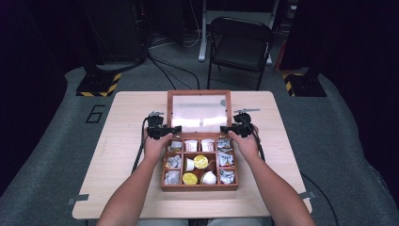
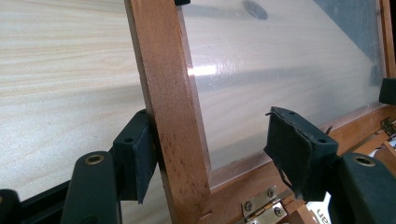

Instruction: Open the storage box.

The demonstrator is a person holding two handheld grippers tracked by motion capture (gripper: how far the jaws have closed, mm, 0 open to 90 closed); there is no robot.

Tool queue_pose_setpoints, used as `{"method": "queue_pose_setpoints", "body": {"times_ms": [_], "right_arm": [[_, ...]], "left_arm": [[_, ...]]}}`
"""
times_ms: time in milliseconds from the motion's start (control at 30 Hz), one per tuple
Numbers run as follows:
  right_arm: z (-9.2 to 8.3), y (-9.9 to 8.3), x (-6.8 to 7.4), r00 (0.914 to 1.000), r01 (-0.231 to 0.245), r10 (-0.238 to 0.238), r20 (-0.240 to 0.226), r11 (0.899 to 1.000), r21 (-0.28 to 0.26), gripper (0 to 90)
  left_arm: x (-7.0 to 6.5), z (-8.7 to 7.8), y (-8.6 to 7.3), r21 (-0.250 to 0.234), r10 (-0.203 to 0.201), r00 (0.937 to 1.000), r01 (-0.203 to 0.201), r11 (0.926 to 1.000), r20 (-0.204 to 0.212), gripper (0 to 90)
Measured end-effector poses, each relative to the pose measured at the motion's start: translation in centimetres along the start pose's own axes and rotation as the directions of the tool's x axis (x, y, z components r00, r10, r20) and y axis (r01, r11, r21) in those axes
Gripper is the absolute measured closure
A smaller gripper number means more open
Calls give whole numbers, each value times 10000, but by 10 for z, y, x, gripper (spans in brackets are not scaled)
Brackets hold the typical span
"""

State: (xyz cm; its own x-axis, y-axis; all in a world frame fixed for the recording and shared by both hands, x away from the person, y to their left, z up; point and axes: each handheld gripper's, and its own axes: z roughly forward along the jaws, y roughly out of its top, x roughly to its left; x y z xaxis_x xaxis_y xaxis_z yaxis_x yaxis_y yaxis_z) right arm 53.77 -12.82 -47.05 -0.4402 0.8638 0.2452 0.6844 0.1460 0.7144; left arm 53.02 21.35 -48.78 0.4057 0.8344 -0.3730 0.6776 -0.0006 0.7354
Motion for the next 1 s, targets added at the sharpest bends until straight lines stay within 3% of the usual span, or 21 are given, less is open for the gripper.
{"method": "queue_pose_setpoints", "body": {"times_ms": [167, 233, 667, 867, 1000], "right_arm": [[2, -1, 0, 9998, -188, 188, 62, 9998, 28, 423], [4, -1, 0, 9997, -175, 174, 141, 9998, 48, 413], [7, 1, -3, 9994, -337, 333, 139, 9990, 308, 407], [9, -1, -5, 9964, -847, 849, -21, 9954, 455, 408], [9, 0, -7, 9964, -840, 843, -39, 9954, 461, 408]], "left_arm": [[3, 2, -1, 91, -114, 9999, 114, 9999, 39, 350], [3, 4, -1, 116, -396, 9992, 395, 9992, 46, 346], [7, 7, -2, 282, -777, 9969, 774, 9966, 101, 339], [9, 9, -3, 369, -1126, 9935, 1119, 9930, 162, 338], [9, 10, -3, 406, -1205, 9925, 1197, 9920, 184, 337]]}}
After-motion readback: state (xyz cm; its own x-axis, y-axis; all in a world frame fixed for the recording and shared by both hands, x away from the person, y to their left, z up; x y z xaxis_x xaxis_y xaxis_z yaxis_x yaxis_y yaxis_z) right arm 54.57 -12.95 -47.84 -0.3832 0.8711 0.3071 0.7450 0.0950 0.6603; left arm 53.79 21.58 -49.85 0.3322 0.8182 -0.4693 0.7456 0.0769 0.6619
